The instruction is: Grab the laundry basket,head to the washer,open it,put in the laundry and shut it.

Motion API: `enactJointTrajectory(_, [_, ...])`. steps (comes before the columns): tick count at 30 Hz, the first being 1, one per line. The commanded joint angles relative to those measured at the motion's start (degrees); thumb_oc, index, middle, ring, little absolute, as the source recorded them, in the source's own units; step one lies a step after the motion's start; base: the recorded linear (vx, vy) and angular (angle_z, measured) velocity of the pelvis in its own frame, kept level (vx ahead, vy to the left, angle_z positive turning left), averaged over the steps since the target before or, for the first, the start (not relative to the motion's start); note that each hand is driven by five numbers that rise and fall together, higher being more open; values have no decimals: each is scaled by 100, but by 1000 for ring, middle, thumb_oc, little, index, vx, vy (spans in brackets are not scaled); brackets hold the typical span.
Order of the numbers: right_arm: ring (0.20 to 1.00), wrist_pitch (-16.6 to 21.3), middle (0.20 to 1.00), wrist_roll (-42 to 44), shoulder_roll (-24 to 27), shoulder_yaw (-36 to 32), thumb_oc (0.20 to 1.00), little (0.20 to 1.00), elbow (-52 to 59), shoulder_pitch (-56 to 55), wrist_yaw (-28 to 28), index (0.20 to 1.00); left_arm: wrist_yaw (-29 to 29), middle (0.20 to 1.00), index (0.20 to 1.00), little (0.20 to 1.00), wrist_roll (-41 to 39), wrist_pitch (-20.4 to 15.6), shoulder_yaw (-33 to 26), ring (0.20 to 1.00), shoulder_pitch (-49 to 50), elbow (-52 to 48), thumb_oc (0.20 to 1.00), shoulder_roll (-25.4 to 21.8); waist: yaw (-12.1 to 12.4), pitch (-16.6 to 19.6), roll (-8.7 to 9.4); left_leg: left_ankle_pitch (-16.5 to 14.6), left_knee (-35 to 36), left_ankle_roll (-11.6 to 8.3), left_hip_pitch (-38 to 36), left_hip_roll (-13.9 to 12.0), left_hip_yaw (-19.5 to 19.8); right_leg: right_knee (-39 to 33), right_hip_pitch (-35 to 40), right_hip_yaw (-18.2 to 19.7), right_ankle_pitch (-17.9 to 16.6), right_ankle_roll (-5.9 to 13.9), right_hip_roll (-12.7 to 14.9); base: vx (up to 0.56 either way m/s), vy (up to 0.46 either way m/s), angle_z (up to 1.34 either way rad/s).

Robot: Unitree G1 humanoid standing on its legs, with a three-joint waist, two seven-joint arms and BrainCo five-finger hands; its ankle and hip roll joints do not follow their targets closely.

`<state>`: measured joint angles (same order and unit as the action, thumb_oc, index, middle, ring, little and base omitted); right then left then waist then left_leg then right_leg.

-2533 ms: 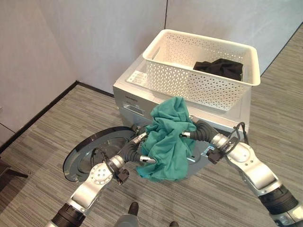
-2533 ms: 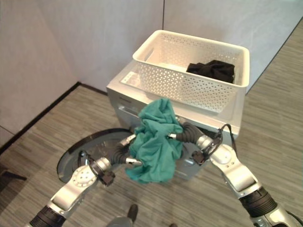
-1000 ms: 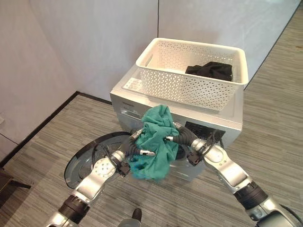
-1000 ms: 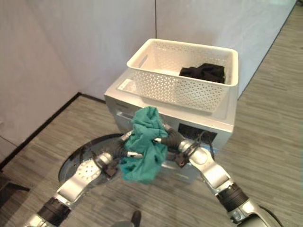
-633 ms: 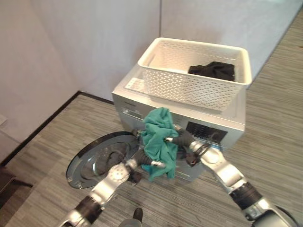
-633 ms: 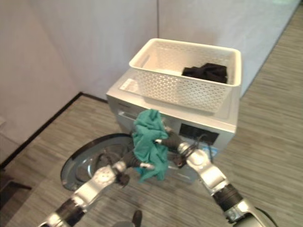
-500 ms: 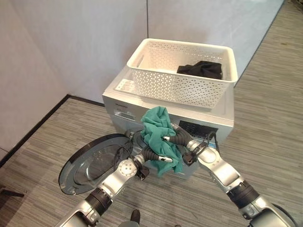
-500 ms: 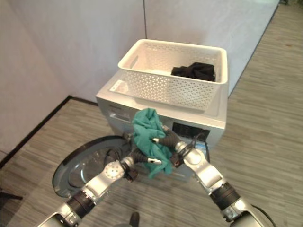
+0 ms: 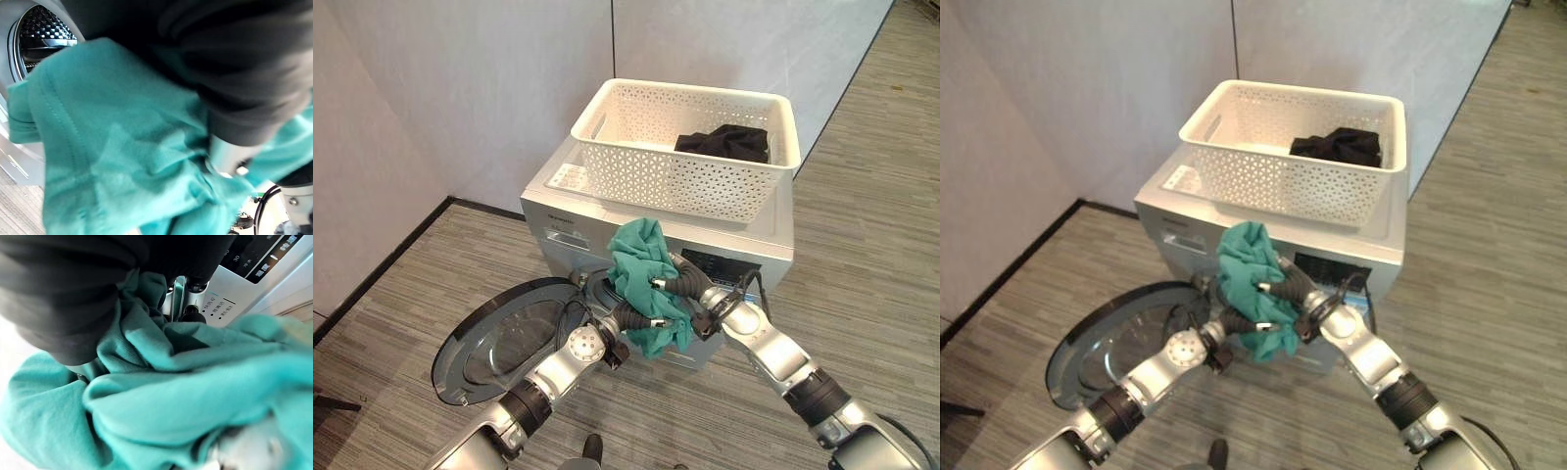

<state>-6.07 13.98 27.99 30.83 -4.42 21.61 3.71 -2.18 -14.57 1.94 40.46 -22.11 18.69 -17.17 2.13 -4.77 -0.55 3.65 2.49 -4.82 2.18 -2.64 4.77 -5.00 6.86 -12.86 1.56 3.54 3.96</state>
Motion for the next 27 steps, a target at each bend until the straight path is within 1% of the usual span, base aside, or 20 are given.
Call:
enactJointTrajectory(1, [200, 351, 200, 238, -219, 69, 200, 200, 361, 315, -14, 200, 101, 200, 200, 200, 427, -480, 124, 200, -783, 304, 200, 543, -4, -28, 220, 353, 217, 164, 499, 242, -435, 106, 205, 74, 542, 17, -244, 7, -4, -4])
enactJointTrajectory(6, [200, 350, 200, 112, -84, -93, 200, 200, 404, -105, 23, 200, 193, 200, 200, 200, 509, -550, -79, 200, -565, 176, 200, 401, 6, -31, 225, 353, 215, 160, 495, 247, -439, 101, 224, 48, 551, 12, -247, 2, -2, -2])
enactJointTrajectory(7, [253, 341, 253, 98, -53, -127, 253, 253, 403, -185, 35, 253, 193, 200, 200, 200, 525, -564, -124, 200, -501, 136, 200, 371, 4, -28, 227, 355, 214, 158, 498, 247, -440, 101, 225, 44, 550, 13, -246, 0, 0, 0])
enactJointTrajectory(8, [592, 337, 592, 88, -34, -161, 592, 592, 397, -280, 60, 592, 229, 200, 200, 200, 549, -578, -189, 200, -442, 107, 200, 335, 7, -30, 228, 355, 214, 157, 500, 248, -439, 100, 221, 40, 552, 12, -249, 0, 0, 0])
enactJointTrajectory(9, [1000, 336, 1000, 87, -34, -161, 1000, 1000, 400, -287, 62, 1000, 229, 200, 200, 200, 550, -576, -188, 200, -434, 101, 200, 333, 6, -26, 229, 355, 215, 157, 500, 249, -439, 100, 221, 39, 553, 12, -249, 0, 0, 0])
enactJointTrajectory(11, [1000, 322, 1000, 93, 35, -263, 1000, 1000, 387, -550, 98, 1000, 283, 200, 200, 200, 627, -612, -360, 200, -214, 50, 200, 238, 9, -30, 244, 352, 211, 157, 505, 247, -449, 97, 220, 38, 552, 7, -247, 0, 0, 0])
enactJointTrajectory(13, [1000, 323, 1000, 109, 66, -314, 1000, 1000, 398, -659, 108, 1000, 271, 200, 200, 200, 658, -621, -408, 200, -142, 41, 200, 209, 7, -27, 248, 354, 210, 155, 505, 246, -458, 95, 222, 39, 554, 7, -249, 0, 0, 0])
enactJointTrajectory(16, [1000, 381, 1000, 259, 203, -582, 1000, 1000, 576, -1199, 185, 1000, 272, 200, 200, 200, 815, -643, -630, 200, 177, -18, 200, 65, -4, -31, 264, 356, 215, 150, 500, 232, -489, 101, 211, 37, 552, 14, -250, 0, 0, 0])
enactJointTrajectory(22, [1000, 484, 1000, 475, 460, -1117, 1000, 1000, 898, -2193, 535, 1000, 56, 200, 200, 200, 564, -659, -1025, 200, 939, -49, 200, -100, -54, -49, 287, 355, 214, 143, 494, 214, -537, 93, 219, 27, 544, 29, -240, -3, -1, -1])
enactJointTrajectory(23, [1000, 481, 1000, 475, 462, -1122, 1000, 1000, 907, -2208, 538, 1000, 55, 200, 200, 200, 564, -658, -1021, 200, 948, -53, 200, -100, -51, -42, 286, 355, 215, 143, 494, 214, -537, 92, 219, 27, 544, 29, -240, 0, 0, 0])
enactJointTrajectory(24, [1000, 497, 1000, 472, 569, -1347, 1000, 1000, 999, -2570, 636, 1000, 10, 200, 200, 200, 488, -649, -1179, 200, 1160, -12, 200, -132, -82, -44, 301, 357, 214, 144, 497, 210, -555, 91, 219, 24, 546, 36, -239, -28, -6, -4])
enactJointTrajectory(27, [1000, 508, 1000, 525, 644, -1679, 1000, 1000, 1112, -3111, 766, 1000, -15, 200, 200, 200, 473, -671, -1369, 200, 1416, 77, 200, -169, -140, -25, 315, 359, 216, 136, 502, 194, -598, 92, 206, 31, 543, 45, -232, -38, -8, -6])
